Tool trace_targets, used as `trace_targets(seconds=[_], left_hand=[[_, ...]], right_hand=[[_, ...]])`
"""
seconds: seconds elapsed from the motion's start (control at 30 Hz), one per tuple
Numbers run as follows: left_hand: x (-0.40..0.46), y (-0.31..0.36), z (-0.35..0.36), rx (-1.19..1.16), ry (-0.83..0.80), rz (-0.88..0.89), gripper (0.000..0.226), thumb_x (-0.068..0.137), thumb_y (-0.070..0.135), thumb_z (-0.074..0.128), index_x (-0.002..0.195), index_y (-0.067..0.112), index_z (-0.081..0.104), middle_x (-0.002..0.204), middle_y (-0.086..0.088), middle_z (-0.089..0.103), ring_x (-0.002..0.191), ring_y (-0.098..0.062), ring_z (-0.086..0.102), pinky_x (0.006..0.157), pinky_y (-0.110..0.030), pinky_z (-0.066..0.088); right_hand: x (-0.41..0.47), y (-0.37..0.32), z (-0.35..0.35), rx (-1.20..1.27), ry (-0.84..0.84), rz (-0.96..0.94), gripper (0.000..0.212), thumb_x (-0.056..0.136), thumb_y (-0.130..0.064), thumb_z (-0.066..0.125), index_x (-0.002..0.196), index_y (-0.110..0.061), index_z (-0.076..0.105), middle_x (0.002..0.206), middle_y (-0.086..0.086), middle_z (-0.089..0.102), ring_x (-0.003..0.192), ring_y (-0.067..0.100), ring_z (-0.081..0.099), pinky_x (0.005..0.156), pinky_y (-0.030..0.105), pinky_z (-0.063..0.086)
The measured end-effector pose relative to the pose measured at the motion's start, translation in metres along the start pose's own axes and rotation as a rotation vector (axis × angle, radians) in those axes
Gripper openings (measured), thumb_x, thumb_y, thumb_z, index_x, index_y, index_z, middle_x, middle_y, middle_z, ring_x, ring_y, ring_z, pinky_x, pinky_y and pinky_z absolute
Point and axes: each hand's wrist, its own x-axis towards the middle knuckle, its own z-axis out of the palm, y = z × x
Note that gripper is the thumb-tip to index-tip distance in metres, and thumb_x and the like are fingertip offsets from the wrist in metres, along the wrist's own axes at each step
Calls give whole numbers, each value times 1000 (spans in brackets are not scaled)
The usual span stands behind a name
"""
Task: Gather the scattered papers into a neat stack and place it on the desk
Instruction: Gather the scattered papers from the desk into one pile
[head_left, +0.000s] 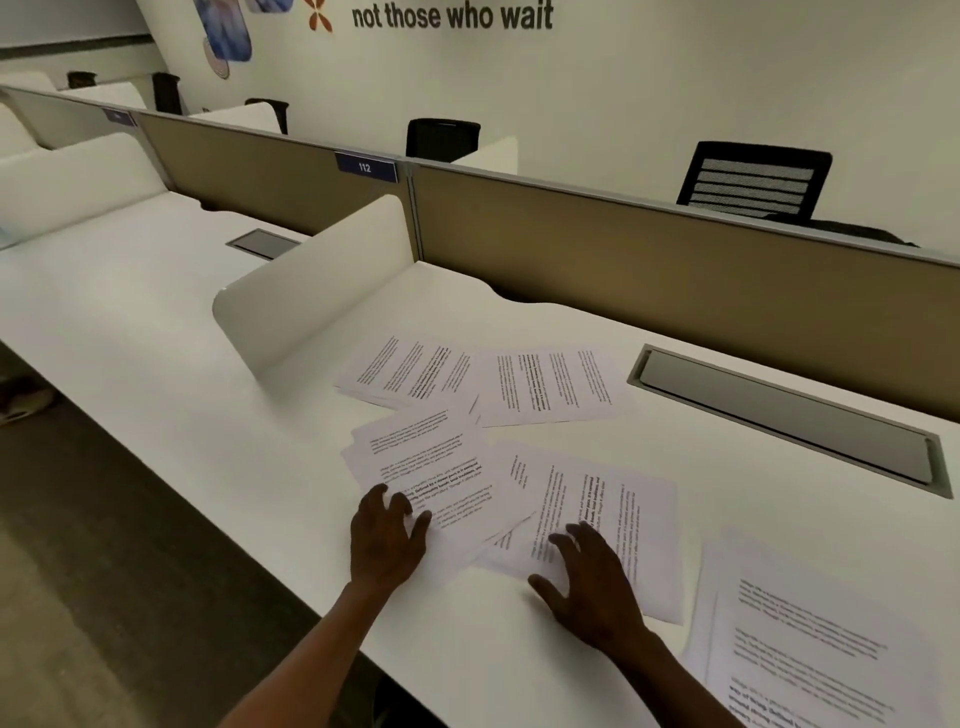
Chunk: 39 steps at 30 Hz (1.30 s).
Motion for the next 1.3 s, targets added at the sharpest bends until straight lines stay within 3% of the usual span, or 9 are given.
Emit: trace_targets(seconds=[0.17, 0.43, 0.53, 0.6, 0.67, 0.83, 0.93, 1.13, 1.3], left_hand=[[14, 2, -1, -42, -129, -356, 70, 90, 53, 56, 146, 17, 33, 157, -31, 17, 148, -43, 10, 121, -50, 19], [10, 18, 15, -57, -167, -255, 88, 89, 60, 51, 155, 13, 15, 162, -13, 21, 151, -31, 13, 125, -44, 2], [16, 32, 8, -301, -39, -314, 92, 83, 52, 67, 154, 13, 22, 155, -11, 37, 144, -29, 34, 121, -40, 17], [23, 38, 0, -516, 64, -438, 95, 79, 44, 76, 153, 18, 22, 150, -15, 38, 134, -34, 44, 102, -37, 42], [30, 40, -8, -723, 116, -610, 99, 78, 35, 80, 153, 23, 16, 149, -19, 31, 126, -37, 50, 86, -35, 47], [54, 27, -25, -1148, 32, -1005, 89, 80, 23, 80, 151, 10, 27, 136, -24, 53, 114, -40, 60, 95, -53, 53], [57, 27, -31, -1275, -113, -848, 57, 79, 14, 80, 130, 3, 58, 125, -20, 66, 106, -35, 66, 89, -44, 56], [48, 60, -37, -840, -120, -415, 63, 91, 14, 64, 148, 25, 40, 141, -6, 56, 117, -23, 58, 93, -35, 50], [45, 93, -59, -747, -104, -171, 61, 93, 4, 54, 147, 30, 41, 137, 1, 57, 108, -10, 56, 85, -26, 53]], right_hand=[[60, -33, -7, 59, -85, -3, 83, 89, -68, 41, 154, -21, 21, 164, 6, 13, 152, 21, 6, 122, 36, 10], [85, -70, 30, -56, -237, -20, 95, 87, -67, 42, 156, -15, 3, 165, 12, -6, 152, 27, -7, 122, 43, 2], [83, -67, 35, -57, -207, -35, 95, 86, -69, 40, 156, -16, 3, 165, 10, -6, 152, 25, -7, 122, 41, 2], [84, -65, 34, -58, -202, -47, 95, 86, -70, 40, 156, -17, 4, 165, 10, -6, 152, 24, -7, 122, 39, 2], [83, -65, 34, -51, -198, -51, 95, 86, -70, 40, 156, -16, 5, 165, 10, -6, 152, 24, -6, 123, 40, 3], [82, -63, 36, -47, -193, -56, 96, 86, -71, 39, 156, -16, 6, 165, 11, -6, 152, 25, -6, 122, 40, 2], [84, -62, 37, -41, -198, -52, 97, 85, -71, 40, 156, -16, 7, 165, 11, -5, 152, 25, -5, 123, 40, 3], [88, -60, 21, 85, -246, -16, 94, 84, -67, 52, 156, -20, 14, 166, 7, 3, 152, 21, 2, 122, 35, 8], [86, -54, -33, 521, -5, 148, 93, 77, -72, 59, 152, -27, 28, 160, -3, 28, 147, 16, 25, 118, 33, 21]])
